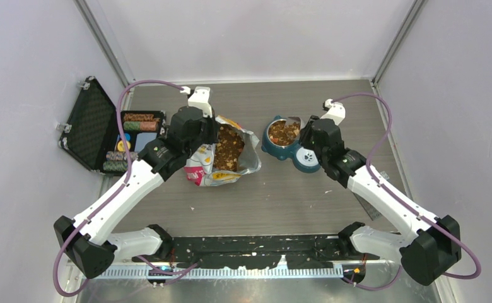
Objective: Serve the pet food
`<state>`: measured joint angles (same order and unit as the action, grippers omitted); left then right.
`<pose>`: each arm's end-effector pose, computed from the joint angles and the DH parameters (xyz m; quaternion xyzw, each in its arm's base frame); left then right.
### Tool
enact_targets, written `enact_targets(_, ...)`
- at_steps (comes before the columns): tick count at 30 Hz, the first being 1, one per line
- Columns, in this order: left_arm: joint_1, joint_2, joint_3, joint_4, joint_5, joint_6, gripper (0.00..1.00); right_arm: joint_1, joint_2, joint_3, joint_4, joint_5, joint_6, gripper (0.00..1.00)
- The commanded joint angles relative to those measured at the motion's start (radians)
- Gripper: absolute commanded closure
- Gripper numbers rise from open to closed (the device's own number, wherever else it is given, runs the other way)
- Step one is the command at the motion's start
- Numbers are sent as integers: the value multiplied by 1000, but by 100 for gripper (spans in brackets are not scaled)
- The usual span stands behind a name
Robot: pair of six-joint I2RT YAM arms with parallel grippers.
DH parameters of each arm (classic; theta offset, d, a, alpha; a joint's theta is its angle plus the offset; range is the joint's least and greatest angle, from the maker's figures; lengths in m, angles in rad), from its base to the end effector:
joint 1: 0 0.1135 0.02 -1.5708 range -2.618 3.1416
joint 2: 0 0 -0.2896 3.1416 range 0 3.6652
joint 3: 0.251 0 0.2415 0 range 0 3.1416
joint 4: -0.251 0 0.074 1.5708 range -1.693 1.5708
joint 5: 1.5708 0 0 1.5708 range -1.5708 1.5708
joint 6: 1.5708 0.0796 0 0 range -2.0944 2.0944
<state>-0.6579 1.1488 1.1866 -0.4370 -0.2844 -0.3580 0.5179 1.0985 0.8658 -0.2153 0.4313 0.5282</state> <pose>0.2285 -0.1483 0.3880 0.0458 0.8273 -0.1630 0.5356 0.2438 0.1006 0.3124 0.1182 0.8263 0.1029 0.5410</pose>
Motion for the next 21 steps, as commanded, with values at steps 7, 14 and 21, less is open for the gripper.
enact_targets(7, 7, -40, 8, 51, -20, 7, 100, 45, 11, 90, 18, 105, -63, 95)
enact_targets(14, 8, -42, 8, 52, -21, 10, 100, 62, 42, 123, -6, 124, -91, 95)
enact_targets(21, 7, -40, 8, 52, -21, 8, 100, 104, 67, 144, -6, 152, -159, 95)
